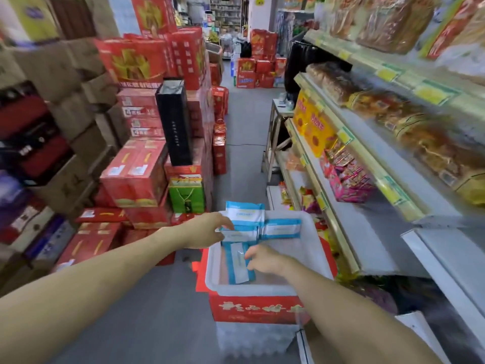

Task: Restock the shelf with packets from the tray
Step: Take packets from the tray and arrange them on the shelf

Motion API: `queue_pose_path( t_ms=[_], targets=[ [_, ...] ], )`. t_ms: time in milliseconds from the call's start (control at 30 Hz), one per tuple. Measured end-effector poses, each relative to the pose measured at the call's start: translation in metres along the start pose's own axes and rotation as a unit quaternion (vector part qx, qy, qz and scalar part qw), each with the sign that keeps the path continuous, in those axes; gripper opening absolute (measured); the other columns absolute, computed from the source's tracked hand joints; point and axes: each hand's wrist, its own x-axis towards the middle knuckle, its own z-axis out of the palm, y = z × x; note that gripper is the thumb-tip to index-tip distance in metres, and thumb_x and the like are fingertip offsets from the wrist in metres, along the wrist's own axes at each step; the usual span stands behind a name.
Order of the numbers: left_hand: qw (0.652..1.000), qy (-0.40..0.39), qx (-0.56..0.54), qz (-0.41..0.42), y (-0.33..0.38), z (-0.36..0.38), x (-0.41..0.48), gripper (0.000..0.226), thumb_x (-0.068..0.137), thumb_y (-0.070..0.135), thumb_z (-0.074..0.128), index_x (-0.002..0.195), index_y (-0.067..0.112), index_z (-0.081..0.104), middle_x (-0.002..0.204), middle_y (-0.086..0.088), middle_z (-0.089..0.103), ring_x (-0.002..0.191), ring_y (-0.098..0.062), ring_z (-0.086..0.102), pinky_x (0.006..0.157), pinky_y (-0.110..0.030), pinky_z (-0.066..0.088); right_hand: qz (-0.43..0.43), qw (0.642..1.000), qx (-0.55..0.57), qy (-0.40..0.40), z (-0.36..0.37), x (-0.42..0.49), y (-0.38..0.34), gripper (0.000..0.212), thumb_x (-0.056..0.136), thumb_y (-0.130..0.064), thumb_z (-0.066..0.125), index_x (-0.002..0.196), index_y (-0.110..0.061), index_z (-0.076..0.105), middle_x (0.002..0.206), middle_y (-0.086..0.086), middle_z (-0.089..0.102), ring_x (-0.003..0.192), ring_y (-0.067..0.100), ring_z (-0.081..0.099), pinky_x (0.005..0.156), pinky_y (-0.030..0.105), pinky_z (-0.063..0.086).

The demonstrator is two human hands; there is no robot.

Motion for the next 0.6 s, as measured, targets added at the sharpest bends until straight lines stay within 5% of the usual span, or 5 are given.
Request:
queue_pose_path(
  t_ms=[400,600],
  targets=[
    [0.999,0.039,-0.009,-0.009,-0.039,-0.023,-0.028,0.038,0.098,0.02,0.061,0.135,0.03,0.065,0.128,0.005,0.06,0.116,-0.011,0.059,0.1,-0.033,0.052,0.061,0.963,0.256,0.051,0.026,0.029,-0.035,0.026,0.092,-0.002,0.068,0.113,-0.018,0.068,0.119,0.006,0.064,0.112,0.021,0.063,0.096,0.037,0.058],
    [0.999,0.039,-0.011,0.0,-0.039,-0.027,-0.03,0.037,0.098,0.019,0.061,0.133,0.029,0.065,0.128,0.006,0.059,0.117,-0.012,0.059,0.1,-0.033,0.052,0.034,0.982,0.181,0.047,0.034,0.022,-0.039,0.026,0.094,-0.001,0.067,0.107,-0.023,0.072,0.128,0.0,0.062,0.113,0.015,0.063,0.093,0.031,0.059]
  ],
)
